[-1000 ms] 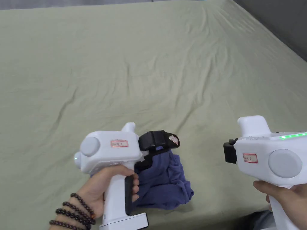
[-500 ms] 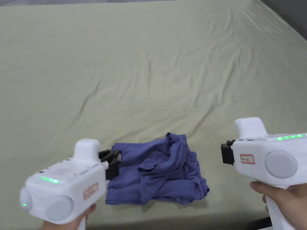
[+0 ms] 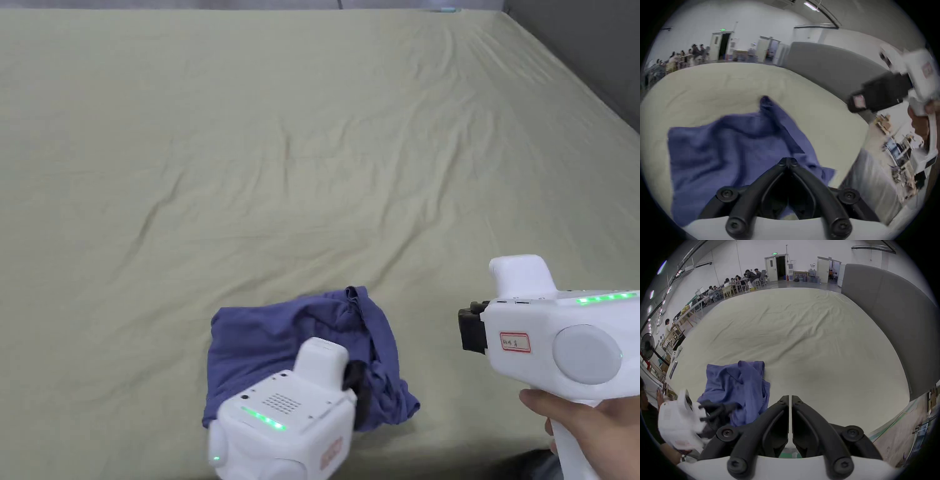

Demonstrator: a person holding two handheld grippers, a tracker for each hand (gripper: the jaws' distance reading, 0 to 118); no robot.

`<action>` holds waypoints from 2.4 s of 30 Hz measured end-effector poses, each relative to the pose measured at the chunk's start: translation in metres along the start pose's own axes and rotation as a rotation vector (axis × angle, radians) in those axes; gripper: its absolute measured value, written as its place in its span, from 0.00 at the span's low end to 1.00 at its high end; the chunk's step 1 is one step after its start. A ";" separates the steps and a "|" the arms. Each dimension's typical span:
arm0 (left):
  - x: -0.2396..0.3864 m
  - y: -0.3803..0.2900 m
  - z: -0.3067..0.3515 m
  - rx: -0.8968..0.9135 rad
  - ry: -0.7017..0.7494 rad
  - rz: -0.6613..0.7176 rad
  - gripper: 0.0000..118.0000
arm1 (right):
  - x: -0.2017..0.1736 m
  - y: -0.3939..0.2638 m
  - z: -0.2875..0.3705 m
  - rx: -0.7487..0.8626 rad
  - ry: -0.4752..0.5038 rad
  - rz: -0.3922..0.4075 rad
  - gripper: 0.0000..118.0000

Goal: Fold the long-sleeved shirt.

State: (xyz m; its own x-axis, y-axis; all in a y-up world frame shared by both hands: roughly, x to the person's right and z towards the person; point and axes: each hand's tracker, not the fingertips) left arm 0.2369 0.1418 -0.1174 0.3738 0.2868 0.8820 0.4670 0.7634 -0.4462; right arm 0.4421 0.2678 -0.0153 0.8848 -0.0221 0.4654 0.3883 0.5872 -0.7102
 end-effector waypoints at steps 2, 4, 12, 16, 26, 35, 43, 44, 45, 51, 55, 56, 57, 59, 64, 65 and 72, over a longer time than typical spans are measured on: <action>0.010 -0.004 -0.019 -0.048 0.037 -0.028 0.00 | 0.002 -0.001 -0.001 -0.004 -0.004 -0.004 0.04; 0.010 -0.003 -0.025 -0.023 0.044 -0.013 0.00 | 0.004 -0.003 0.000 -0.005 -0.006 -0.010 0.04; -0.035 0.047 0.053 0.148 0.066 0.080 0.00 | 0.003 0.004 0.002 0.008 0.010 -0.017 0.04; -0.084 0.060 0.107 0.234 0.143 0.164 0.00 | -0.016 0.016 -0.006 0.030 0.205 -0.061 0.04; -0.152 0.013 0.129 0.118 0.067 0.505 0.00 | -0.066 0.002 -0.123 -0.227 0.498 -0.112 0.04; -0.170 -0.013 0.097 0.081 0.019 0.657 1.00 | -0.020 -0.018 -0.154 -0.267 0.573 -0.281 0.04; -0.185 -0.020 0.061 0.073 -0.024 0.764 1.00 | -0.024 -0.019 -0.153 -0.261 0.579 -0.286 0.04; -0.186 -0.020 0.056 0.062 -0.037 0.792 1.00 | -0.024 -0.019 -0.153 -0.261 0.578 -0.287 0.04; -0.186 -0.020 0.052 0.072 -0.040 0.804 1.00 | -0.026 -0.019 -0.152 -0.262 0.576 -0.284 0.04; -0.179 -0.010 0.042 0.019 -0.198 0.797 1.00 | -0.027 -0.019 -0.151 -0.265 0.569 -0.273 0.04; -0.170 -0.009 0.033 -0.019 -0.157 0.739 0.39 | -0.026 -0.018 -0.152 -0.268 0.568 -0.275 0.04; -0.170 -0.013 0.025 -0.086 -0.091 0.757 0.09 | -0.027 -0.019 -0.151 -0.267 0.567 -0.275 0.04; -0.164 -0.018 0.021 -0.091 -0.113 0.756 0.09 | -0.027 -0.018 -0.151 -0.268 0.565 -0.274 0.04; -0.163 -0.015 0.029 -0.025 -0.137 0.737 0.09 | -0.029 -0.017 -0.149 -0.268 0.557 -0.269 0.04; -0.179 -0.003 0.058 0.027 -0.151 0.725 0.09 | -0.054 0.000 -0.122 -0.198 0.501 -0.159 0.04; -0.183 -0.001 0.064 0.050 -0.167 0.736 0.09 | -0.061 0.005 -0.114 -0.167 0.511 -0.142 0.04; -0.256 0.022 0.130 0.142 -0.080 0.678 0.09 | -0.163 0.064 -0.073 0.107 0.425 0.090 0.04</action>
State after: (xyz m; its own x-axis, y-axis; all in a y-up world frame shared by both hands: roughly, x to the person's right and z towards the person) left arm 0.0472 0.1601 -0.3335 0.4828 0.7649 0.4264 0.0397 0.4672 -0.8832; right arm 0.3419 0.2501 -0.1753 0.9498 -0.2845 0.1301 0.2959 0.6821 -0.6687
